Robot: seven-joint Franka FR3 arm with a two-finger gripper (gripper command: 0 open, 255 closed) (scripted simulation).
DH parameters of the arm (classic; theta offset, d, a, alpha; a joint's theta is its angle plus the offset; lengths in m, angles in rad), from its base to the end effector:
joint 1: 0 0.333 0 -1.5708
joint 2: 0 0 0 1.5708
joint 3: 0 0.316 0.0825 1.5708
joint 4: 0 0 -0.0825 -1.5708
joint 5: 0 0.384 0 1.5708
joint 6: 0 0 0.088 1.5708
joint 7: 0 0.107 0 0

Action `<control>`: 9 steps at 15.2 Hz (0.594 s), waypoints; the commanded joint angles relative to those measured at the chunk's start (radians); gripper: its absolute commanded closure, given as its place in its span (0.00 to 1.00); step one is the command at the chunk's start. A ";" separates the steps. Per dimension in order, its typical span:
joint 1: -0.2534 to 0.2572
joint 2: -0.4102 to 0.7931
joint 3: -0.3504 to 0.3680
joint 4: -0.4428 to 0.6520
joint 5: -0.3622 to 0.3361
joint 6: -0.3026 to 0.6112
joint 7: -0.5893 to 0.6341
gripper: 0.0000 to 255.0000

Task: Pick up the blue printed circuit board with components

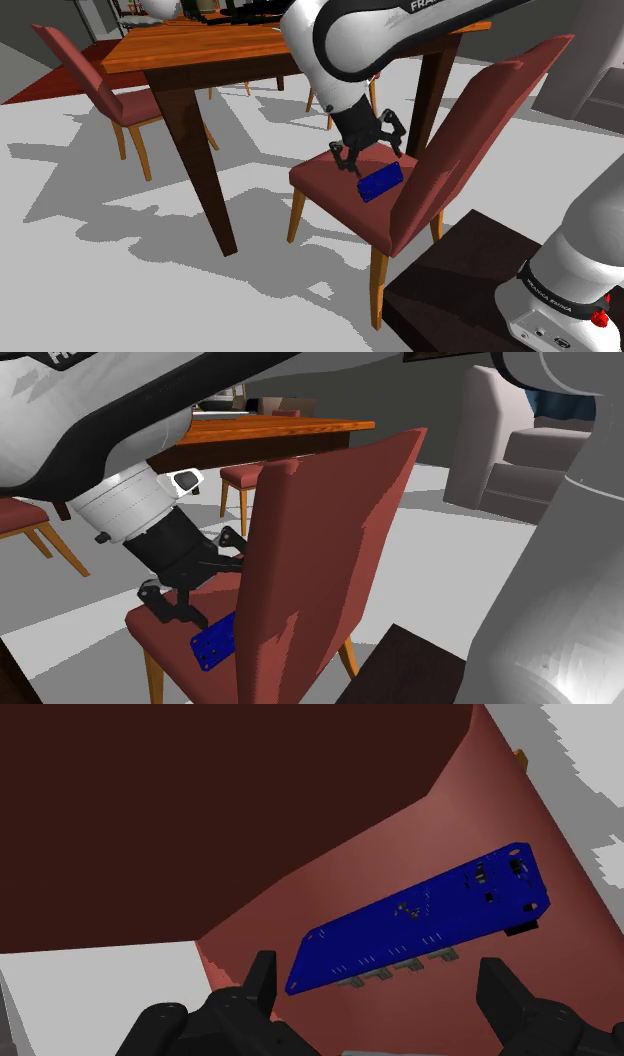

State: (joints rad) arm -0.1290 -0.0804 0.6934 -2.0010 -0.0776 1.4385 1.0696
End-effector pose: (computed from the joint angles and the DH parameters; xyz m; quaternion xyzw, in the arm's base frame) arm 0.4047 0.2520 0.4567 0.9355 -0.2441 -0.1234 0.2238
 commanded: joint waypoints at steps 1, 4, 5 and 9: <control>0.000 0.008 0.002 -0.018 -0.003 0.023 0.007 0.00; 0.001 0.014 0.003 -0.034 -0.005 0.044 0.012 0.00; 0.001 0.014 0.003 -0.034 -0.005 0.044 0.012 0.00; 0.001 0.013 0.003 -0.033 -0.005 0.043 0.011 1.00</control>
State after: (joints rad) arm -0.1282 -0.0679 0.6961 -2.0318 -0.0821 1.4809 1.0807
